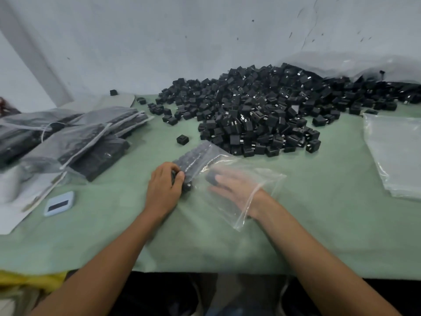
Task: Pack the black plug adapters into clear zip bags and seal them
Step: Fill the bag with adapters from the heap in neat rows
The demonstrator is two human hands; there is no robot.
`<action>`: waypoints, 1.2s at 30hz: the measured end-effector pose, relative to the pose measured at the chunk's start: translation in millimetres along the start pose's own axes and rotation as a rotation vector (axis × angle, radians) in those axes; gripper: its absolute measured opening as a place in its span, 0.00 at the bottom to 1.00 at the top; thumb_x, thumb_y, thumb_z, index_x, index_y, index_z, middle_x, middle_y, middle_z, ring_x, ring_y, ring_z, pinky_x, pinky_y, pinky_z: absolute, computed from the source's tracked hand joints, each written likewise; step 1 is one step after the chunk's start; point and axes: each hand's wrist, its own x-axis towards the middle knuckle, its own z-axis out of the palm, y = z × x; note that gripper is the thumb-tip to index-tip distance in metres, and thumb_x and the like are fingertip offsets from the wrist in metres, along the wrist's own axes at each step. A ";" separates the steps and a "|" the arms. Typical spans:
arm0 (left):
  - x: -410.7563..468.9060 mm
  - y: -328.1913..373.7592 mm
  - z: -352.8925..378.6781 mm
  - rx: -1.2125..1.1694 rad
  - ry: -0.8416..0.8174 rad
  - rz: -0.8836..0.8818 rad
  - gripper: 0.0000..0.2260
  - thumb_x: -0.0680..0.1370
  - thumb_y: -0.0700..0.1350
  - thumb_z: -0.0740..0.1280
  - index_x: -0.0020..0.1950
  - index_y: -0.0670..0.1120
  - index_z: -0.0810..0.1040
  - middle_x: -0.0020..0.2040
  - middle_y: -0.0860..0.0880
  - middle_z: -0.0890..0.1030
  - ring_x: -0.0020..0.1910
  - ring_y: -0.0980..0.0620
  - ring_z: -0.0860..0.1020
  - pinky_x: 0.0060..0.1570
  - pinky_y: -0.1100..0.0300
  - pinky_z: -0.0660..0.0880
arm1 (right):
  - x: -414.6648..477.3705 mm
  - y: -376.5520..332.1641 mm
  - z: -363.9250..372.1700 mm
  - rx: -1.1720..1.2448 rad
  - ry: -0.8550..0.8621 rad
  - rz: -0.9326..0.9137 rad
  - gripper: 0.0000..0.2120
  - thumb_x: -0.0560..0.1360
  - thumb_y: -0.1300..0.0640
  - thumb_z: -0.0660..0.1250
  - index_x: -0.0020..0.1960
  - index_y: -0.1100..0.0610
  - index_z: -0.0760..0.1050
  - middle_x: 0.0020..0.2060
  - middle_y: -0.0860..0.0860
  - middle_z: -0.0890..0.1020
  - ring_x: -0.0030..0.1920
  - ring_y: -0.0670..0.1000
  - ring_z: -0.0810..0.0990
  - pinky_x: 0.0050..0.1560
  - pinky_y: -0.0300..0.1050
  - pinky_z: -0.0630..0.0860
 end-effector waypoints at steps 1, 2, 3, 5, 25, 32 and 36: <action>0.8 0.5 -0.4 0.002 0.000 0.001 0.02 0.80 0.46 0.65 0.50 0.50 0.73 0.50 0.53 0.75 0.53 0.49 0.72 0.57 0.52 0.68 | 8.9 1.8 6.0 -0.091 -0.010 -0.023 0.15 0.79 0.69 0.64 0.65 0.65 0.76 0.52 0.53 0.84 0.50 0.48 0.85 0.55 0.45 0.82; 1.4 1.2 -0.5 0.008 -0.003 -0.001 0.02 0.80 0.46 0.65 0.51 0.50 0.73 0.50 0.53 0.75 0.54 0.48 0.72 0.58 0.51 0.68 | 17.2 4.9 10.7 -0.183 -0.017 -0.063 0.16 0.78 0.69 0.65 0.66 0.65 0.75 0.50 0.51 0.84 0.47 0.45 0.85 0.52 0.41 0.82; 1.8 1.5 -0.1 0.017 -0.006 -0.006 0.02 0.80 0.47 0.64 0.51 0.49 0.73 0.51 0.52 0.75 0.55 0.47 0.72 0.58 0.51 0.68 | 23.8 8.3 13.9 -0.310 -0.017 -0.137 0.16 0.78 0.68 0.66 0.66 0.65 0.75 0.48 0.48 0.84 0.44 0.41 0.84 0.48 0.36 0.81; 2.0 1.0 1.2 0.026 -0.014 -0.020 0.04 0.80 0.47 0.64 0.52 0.49 0.74 0.52 0.50 0.76 0.55 0.46 0.72 0.58 0.51 0.68 | 35.9 14.2 15.8 -0.626 -0.013 -0.334 0.14 0.77 0.65 0.67 0.62 0.62 0.78 0.47 0.41 0.83 0.45 0.35 0.82 0.46 0.29 0.77; -3.2 -5.0 5.1 0.016 -0.016 -0.027 0.03 0.80 0.47 0.63 0.51 0.50 0.72 0.51 0.52 0.74 0.55 0.49 0.71 0.56 0.57 0.65 | 47.3 36.0 27.1 -0.951 -0.022 -0.479 0.09 0.73 0.56 0.67 0.49 0.49 0.84 0.46 0.44 0.85 0.47 0.39 0.82 0.50 0.38 0.79; -3.3 -2.1 2.8 -0.004 -0.030 -0.037 0.01 0.80 0.46 0.63 0.51 0.51 0.72 0.52 0.53 0.75 0.55 0.49 0.72 0.59 0.52 0.68 | 42.7 33.3 28.0 -0.963 -0.045 -0.465 0.10 0.75 0.53 0.64 0.49 0.44 0.83 0.47 0.38 0.84 0.48 0.37 0.81 0.51 0.39 0.78; -3.3 -0.6 2.3 0.008 -0.040 -0.016 0.02 0.81 0.46 0.62 0.52 0.51 0.73 0.56 0.53 0.75 0.58 0.49 0.72 0.62 0.49 0.67 | 46.9 30.8 27.8 -0.978 -0.007 -0.396 0.07 0.78 0.51 0.65 0.48 0.44 0.82 0.49 0.40 0.83 0.48 0.40 0.80 0.54 0.40 0.77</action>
